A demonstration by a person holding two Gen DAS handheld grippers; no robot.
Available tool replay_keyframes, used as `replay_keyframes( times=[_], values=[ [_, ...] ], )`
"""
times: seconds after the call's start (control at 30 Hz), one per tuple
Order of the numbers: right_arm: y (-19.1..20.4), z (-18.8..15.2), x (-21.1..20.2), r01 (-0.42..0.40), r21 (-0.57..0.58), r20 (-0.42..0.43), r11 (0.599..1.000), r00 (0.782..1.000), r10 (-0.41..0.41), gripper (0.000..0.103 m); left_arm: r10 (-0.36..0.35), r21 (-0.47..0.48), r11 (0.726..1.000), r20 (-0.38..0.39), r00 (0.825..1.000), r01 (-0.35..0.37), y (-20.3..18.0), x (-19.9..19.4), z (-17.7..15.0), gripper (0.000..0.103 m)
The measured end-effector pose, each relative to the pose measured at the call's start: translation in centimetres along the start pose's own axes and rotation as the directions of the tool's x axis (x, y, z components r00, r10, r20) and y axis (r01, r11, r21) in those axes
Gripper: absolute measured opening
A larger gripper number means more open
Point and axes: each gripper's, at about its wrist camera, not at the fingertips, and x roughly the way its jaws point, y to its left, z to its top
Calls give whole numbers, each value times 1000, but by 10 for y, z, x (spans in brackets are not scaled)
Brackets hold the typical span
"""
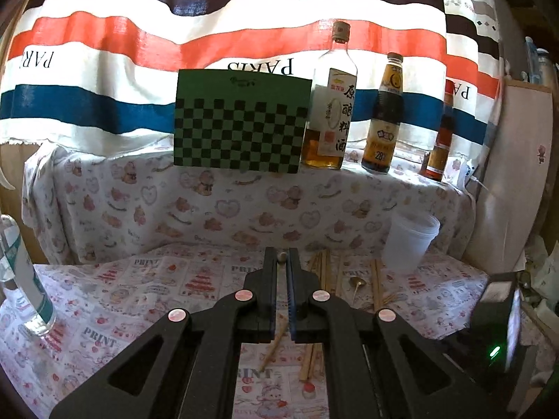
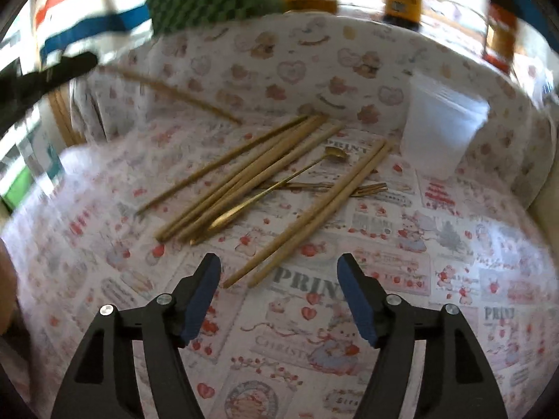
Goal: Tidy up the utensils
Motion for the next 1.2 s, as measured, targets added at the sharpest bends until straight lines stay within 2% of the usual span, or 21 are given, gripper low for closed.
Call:
replay_keyframes(
  times=[0.07, 0.1, 0.17, 0.2, 0.23, 0.37, 0.43, 0.5, 0.57, 0.7, 0.73, 0.9, 0.97, 1.03, 1.13, 1.2],
  values=[
    [6, 0, 5, -15, -32, -25, 999, 1000, 14, 71, 6, 1, 1000, 9, 1000, -6, 1, -1, 0, 4],
    [4, 0, 3, -8, -20, -14, 1000, 1000, 8, 68, 13, 5, 1000, 16, 1000, -13, 2, -2, -1, 4],
    [-4, 0, 2, 19, 12, -10, 1000, 1000, -19, 51, 21, 9, 1000, 24, 999, -22, 2, -3, -1, 4],
    [-6, 0, 3, 22, 18, -18, 1000, 1000, -22, 40, 30, 0, 1000, 37, 999, -30, 3, -5, -1, 4],
    [-12, 1, 2, 12, 38, -17, 999, 1000, -11, 24, 42, -11, 999, 57, 997, -42, 3, -8, -1, 4],
    [-29, -3, -2, 45, 87, -7, 995, 999, -45, 14, 63, -23, 998, 158, 985, -60, 6, -28, 3, 4],
    [-34, -5, -11, 74, 99, 30, 992, 997, -77, 8, 52, -27, 998, 181, 982, -48, 7, -35, 6, 4],
    [-40, -2, -23, 86, 125, 97, 988, 990, -98, 6, 38, -30, 999, 187, 982, -33, 9, -36, 7, 4],
    [-48, 2, -44, 76, 158, 193, 984, 975, -107, 6, 33, -29, 999, 187, 982, -28, 9, -36, 8, 4],
    [-59, 3, -77, 48, 191, 350, 980, 930, -114, 6, 15, -20, 1000, 186, 982, -12, 7, -36, 7, 4],
    [-60, 2, -86, 37, 188, 395, 982, 912, -110, 6, 9, -17, 1000, 186, 983, -6, 5, -37, 7, 4],
    [-59, 3, -110, -1, 174, 496, 985, 864, -87, 6, -27, -11, 999, 176, 984, 30, 3, -37, 7, 5],
    [-56, 0, -123, 8, 168, 537, 986, 838, -98, 6, -71, -62, 995, 149, 986, 81, 9, -37, 10, 5],
    [-55, -3, -134, 11, 155, 562, 988, 821, -98, 6, -115, -112, 985, 135, 984, 130, 17, -38, 14, 4],
    [-58, -2, -141, 3, 165, 558, 986, 824, -96, 6, -125, -118, 983, 130, 984, 141, 22, -37, 16, 4],
    [-61, 0, -141, -20, 160, 548, 987, 834, -72, 6, -151, -120, 979, 123, 981, 166, 25, -36, 17, 4]
  ],
)
